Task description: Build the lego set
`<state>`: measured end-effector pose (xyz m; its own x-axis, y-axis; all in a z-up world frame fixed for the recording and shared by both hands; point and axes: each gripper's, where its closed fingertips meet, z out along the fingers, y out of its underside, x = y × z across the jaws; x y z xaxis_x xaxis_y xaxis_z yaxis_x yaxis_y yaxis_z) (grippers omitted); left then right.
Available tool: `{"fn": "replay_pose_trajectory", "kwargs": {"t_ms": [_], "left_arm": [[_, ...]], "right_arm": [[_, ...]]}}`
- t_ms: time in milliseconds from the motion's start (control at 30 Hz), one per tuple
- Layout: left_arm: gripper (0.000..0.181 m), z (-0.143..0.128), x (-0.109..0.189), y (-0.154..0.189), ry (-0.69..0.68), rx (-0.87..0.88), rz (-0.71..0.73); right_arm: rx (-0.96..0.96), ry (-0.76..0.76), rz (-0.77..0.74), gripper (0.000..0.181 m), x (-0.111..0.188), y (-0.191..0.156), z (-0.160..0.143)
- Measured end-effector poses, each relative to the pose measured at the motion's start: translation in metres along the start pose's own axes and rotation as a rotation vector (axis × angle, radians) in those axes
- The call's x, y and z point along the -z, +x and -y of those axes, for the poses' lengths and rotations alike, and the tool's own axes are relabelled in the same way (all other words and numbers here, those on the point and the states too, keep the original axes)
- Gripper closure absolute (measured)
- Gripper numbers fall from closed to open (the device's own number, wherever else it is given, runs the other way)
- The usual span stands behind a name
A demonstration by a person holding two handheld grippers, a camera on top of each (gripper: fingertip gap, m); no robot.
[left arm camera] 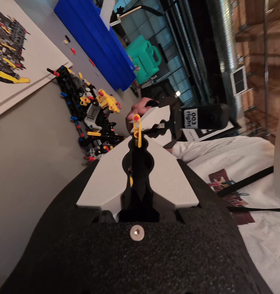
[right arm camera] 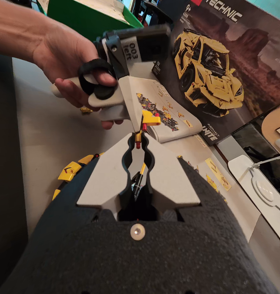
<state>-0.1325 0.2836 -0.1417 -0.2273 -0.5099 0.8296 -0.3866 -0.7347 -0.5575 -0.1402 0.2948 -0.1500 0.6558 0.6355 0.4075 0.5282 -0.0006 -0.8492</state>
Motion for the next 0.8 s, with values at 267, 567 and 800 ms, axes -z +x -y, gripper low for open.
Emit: {"fn": "replay_pose_trajectory", "kwargs": {"t_ms": [267, 567, 800], "left_arm": [[0.174, 0.017, 0.045, -0.004, 0.076, 0.036, 0.039], [0.174, 0.058, 0.143, -0.055, 0.37, 0.047, 0.474], [0.174, 0.076, 0.19, -0.079, 0.561, 0.05, 0.616]], "right_arm": [[-0.303, 0.117, -0.047, 0.166, 0.048, 0.038, -0.001], [-0.417, 0.051, -0.05, 0.167, 0.056, 0.044, -0.037], [-0.641, -0.036, 0.082, 0.158, 0.028, 0.058, -0.04]]}}
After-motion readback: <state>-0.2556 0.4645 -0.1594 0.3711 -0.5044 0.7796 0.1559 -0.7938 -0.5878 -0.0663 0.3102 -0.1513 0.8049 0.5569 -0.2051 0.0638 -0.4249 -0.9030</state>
